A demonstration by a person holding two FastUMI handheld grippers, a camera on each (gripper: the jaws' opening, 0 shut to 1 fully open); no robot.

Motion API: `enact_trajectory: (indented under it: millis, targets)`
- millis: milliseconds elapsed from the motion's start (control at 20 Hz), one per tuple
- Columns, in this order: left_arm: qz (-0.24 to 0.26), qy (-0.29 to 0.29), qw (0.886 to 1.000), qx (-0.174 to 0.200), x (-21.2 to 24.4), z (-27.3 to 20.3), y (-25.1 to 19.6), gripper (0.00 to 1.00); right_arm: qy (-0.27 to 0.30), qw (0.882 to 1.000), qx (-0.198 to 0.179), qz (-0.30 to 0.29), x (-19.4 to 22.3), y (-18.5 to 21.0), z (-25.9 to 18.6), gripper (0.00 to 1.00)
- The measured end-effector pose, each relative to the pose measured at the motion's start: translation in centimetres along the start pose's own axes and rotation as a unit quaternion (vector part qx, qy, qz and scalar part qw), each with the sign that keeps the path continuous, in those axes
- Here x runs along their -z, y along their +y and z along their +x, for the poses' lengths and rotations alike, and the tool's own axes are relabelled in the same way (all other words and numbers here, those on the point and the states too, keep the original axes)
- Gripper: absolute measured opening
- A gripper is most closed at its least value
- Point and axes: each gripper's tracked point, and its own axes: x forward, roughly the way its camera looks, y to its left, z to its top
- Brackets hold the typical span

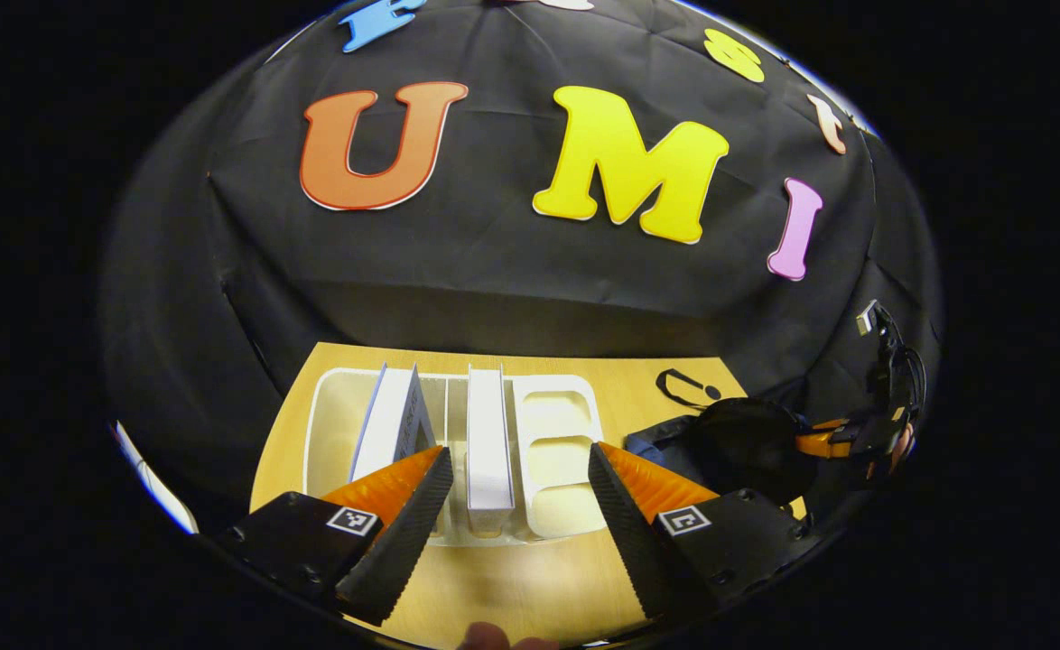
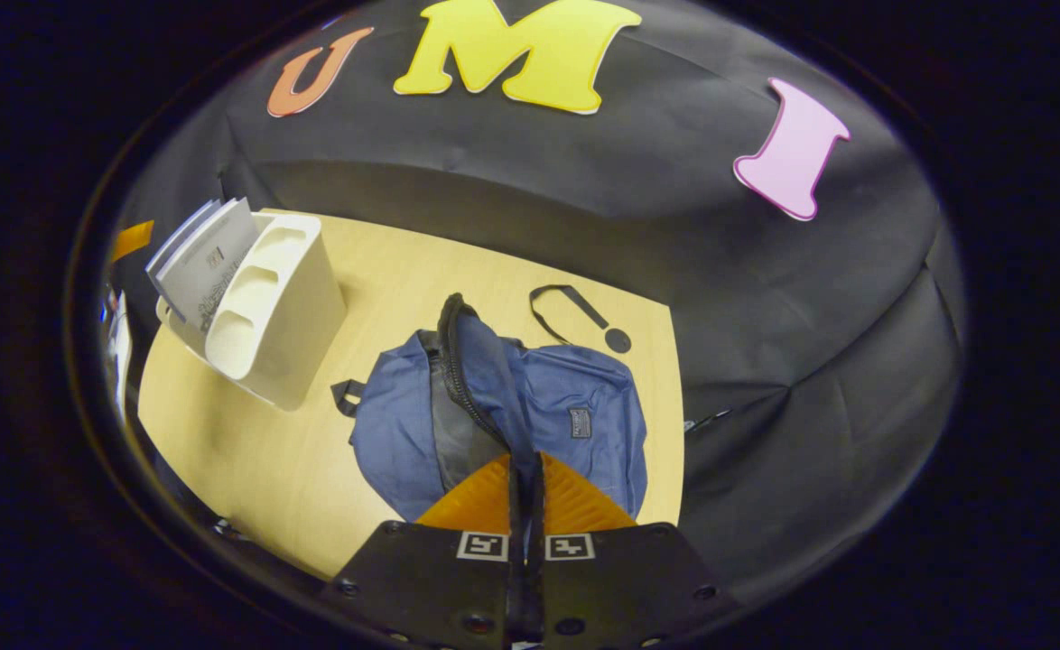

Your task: Open the schoolbag, grab two books from the bookshelf and put them into the schoolbag.

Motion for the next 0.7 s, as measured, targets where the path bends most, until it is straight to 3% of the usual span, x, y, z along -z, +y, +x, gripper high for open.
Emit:
enact_trajectory:
  millis: [50, 150, 350, 700]
  targets:
    - [0.013, 0.011, 1.0, -0.002, -0.2, 0.3, 0.2, 1.0, -0.001, 1.0, -0.002, 0.001, 0.0, -0.5, 0.0, 0.0]
    - [0.034, 0.038, 0.999, 0.0, -0.7, 1.5, 0.4, 0.96, -0.003, 1.0, -0.004, 0.003, -0.1, -1.6, 0.1, 0.0]
    - [0.022, 0.12, 0.992, 0.012, 0.9, 4.1, 0.2, 0.96, -0.002, 1.0, -0.009, 0.004, 0.0, -3.3, 0.4, 0.0]
    - [0.035, 0.258, 0.965, 0.017, 3.8, 6.3, 1.3, 0.96, 0.003, 0.999, -0.028, 0.023, 0.5, -4.1, 1.4, 0.0]
